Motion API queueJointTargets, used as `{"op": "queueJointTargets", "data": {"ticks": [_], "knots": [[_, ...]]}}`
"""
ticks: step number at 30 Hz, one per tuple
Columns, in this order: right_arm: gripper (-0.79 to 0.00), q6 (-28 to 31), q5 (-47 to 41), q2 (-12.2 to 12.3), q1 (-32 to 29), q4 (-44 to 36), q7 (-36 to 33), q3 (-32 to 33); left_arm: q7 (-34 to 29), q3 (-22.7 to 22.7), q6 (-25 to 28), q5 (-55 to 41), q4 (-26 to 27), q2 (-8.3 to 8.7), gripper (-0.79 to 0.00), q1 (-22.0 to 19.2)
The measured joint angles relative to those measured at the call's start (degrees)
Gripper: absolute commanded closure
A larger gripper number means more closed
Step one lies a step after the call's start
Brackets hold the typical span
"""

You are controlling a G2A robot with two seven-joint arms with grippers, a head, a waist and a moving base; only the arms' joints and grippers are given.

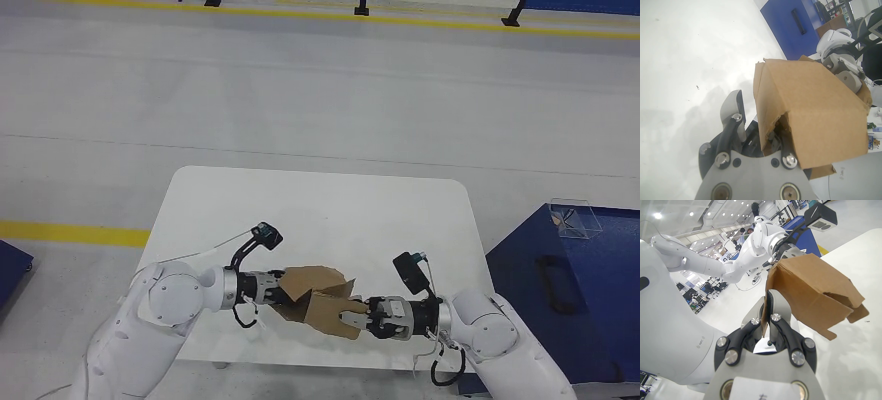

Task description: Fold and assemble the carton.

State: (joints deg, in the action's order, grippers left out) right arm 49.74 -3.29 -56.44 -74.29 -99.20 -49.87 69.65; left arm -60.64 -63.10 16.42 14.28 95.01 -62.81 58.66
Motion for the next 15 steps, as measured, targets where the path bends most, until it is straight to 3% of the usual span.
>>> {"op": "queueJointTargets", "data": {"ticks": [6,7,8,15], "knots": [[0.0,-0.2,0.2,0.2,0.1,0.3,0.8,-0.1,0.7,0.4,1.5,-1.0,-0.4,0.05,0.0,-0.2],[-0.342,-0.4,0.2,0.2,0.1,0.4,1.0,-0.1,0.8,0.4,1.7,-1.0,-0.4,0.07,0.0,-0.2],[-0.785,-0.7,0.3,0.2,0.1,0.5,1.3,-0.1,0.9,0.4,1.7,-1.1,-0.4,0.11,0.0,-0.2],[-0.785,-1.7,-1.5,0.6,0.0,2.5,3.2,1.8,1.5,-0.4,1.7,-2.3,-0.4,0.43,0.0,0.3]]}}
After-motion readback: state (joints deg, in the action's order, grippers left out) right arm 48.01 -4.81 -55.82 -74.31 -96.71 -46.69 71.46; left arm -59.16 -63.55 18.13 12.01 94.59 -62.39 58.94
